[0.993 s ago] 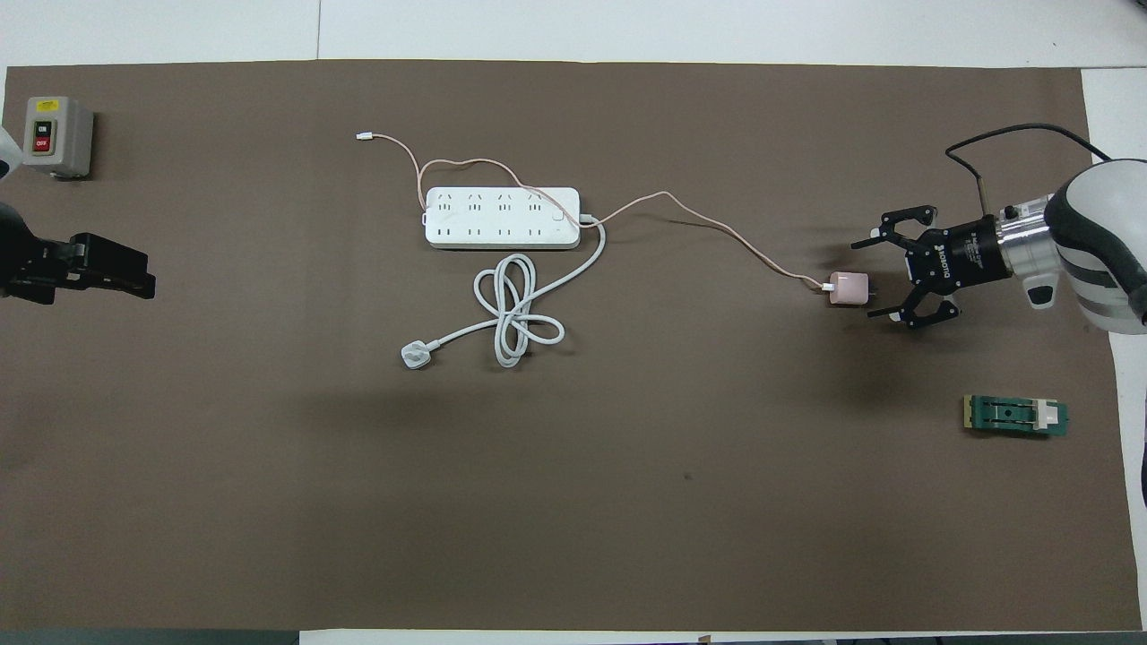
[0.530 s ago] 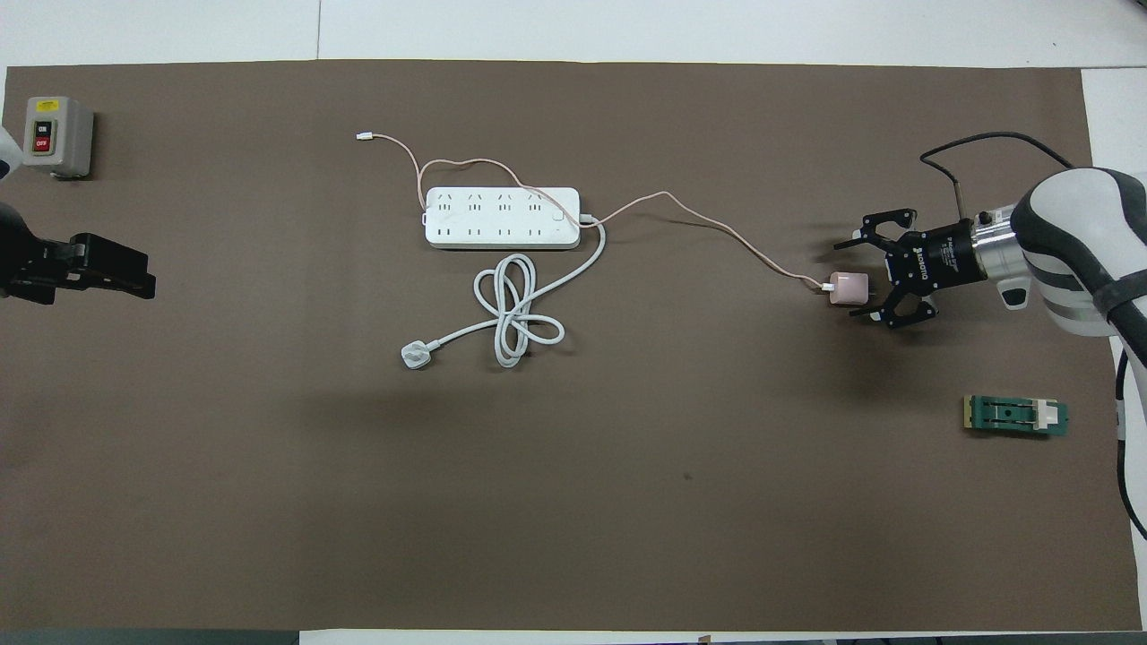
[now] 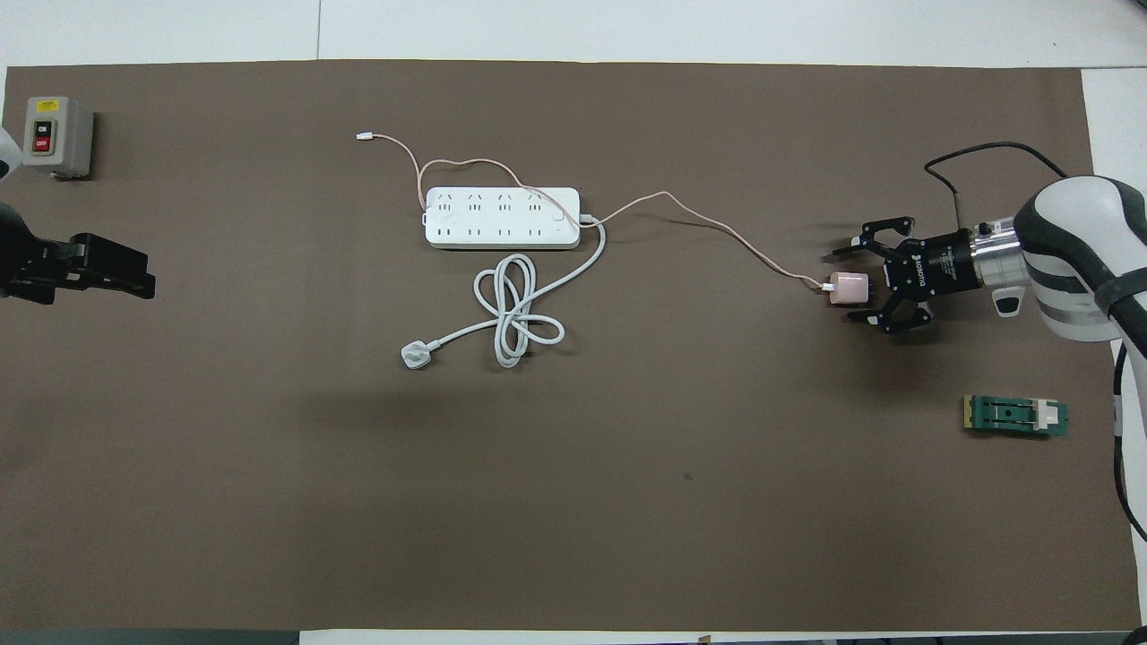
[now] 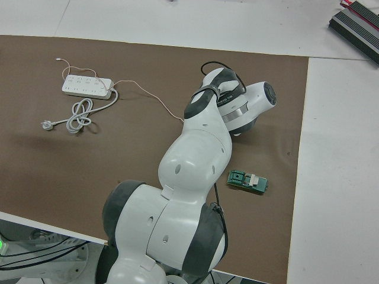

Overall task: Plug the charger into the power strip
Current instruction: 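Lift the charger with the right gripper while the left gripper advances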

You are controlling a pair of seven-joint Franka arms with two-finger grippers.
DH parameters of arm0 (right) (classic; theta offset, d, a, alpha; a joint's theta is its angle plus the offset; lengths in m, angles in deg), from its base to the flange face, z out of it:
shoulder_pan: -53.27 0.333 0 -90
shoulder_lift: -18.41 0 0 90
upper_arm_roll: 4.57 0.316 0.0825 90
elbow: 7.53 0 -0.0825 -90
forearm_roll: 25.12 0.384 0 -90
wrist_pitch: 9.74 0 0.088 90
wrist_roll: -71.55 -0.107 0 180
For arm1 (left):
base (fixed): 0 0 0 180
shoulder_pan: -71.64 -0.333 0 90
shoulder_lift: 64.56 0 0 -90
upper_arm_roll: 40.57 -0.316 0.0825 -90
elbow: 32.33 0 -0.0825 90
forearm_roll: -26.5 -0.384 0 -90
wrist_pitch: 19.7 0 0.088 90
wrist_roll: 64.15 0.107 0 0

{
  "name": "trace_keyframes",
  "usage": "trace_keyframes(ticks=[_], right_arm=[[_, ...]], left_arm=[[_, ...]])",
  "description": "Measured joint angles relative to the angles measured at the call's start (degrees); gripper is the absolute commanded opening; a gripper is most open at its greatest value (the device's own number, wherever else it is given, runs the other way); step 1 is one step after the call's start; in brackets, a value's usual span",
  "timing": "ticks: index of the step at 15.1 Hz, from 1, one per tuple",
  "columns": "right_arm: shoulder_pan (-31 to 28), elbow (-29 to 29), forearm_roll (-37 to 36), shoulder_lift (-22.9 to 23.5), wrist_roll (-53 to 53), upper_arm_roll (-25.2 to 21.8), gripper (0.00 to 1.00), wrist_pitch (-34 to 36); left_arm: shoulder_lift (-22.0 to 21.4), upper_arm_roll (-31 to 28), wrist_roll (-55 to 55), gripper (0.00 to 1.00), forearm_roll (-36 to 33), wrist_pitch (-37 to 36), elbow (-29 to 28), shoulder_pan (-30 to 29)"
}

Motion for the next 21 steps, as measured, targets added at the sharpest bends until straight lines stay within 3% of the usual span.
trace_keyframes(ticks=[4, 7, 8, 9, 10, 13, 16, 18, 19, 21], right_arm=[[-0.49, -0.30, 0.43, 0.00, 1.43, 0.00, 0.71, 0.60], [-0.63, -0.43, 0.70, -0.04, 2.35, 0.00, 0.64, 0.58], [-0.76, -0.59, 0.72, -0.14, 2.50, -0.01, 0.67, 0.54], [-0.89, -0.74, 0.82, -0.22, 2.79, 0.11, 0.83, 0.35], [-0.92, -0.83, 0.87, -0.30, 2.84, 0.22, 0.93, 0.00], [-0.91, -0.95, 1.64, -0.40, 2.92, 0.63, 1.00, -1.61], [-0.96, -1.09, 2.91, -0.37, 3.12, 0.99, 0.99, -3.23], [-1.13, -1.29, 3.44, -0.37, 3.17, 0.98, 0.82, -3.19], [-1.18, -1.40, 3.49, -0.39, 3.20, 0.92, 0.67, -3.02], [-1.53, -1.97, 3.49, -0.55, 3.73, 0.56, 0.10, -1.78]], left_arm=[[0.00, -0.59, 0.00, 1.00, 8.00, 1.21, -0.19, -0.83], [0.01, -0.81, 0.12, 1.00, 12.01, 1.31, -1.13, -1.87], [0.02, -0.81, 0.12, 1.00, 13.54, 1.35, -1.61, -2.21], [0.03, -0.82, 0.12, 1.00, 15.34, 1.38, -2.15, -2.76], [0.05, -0.83, 0.12, 1.00, 17.39, 1.39, -2.80, -3.45], [0.09, -0.87, 0.34, 1.00, 22.06, 1.40, -4.42, -5.26], [0.12, -0.86, 0.37, 1.00, 27.59, 1.40, -6.01, -5.87], [0.13, -0.87, 0.38, 1.00, 31.36, 1.40, -7.29, -6.30], [0.14, -0.88, 0.38, 1.00, 32.65, 1.40, -7.93, -6.38], [0.14, -0.76, 0.83, 1.00, 33.95, 1.39, -9.00, -6.39]])
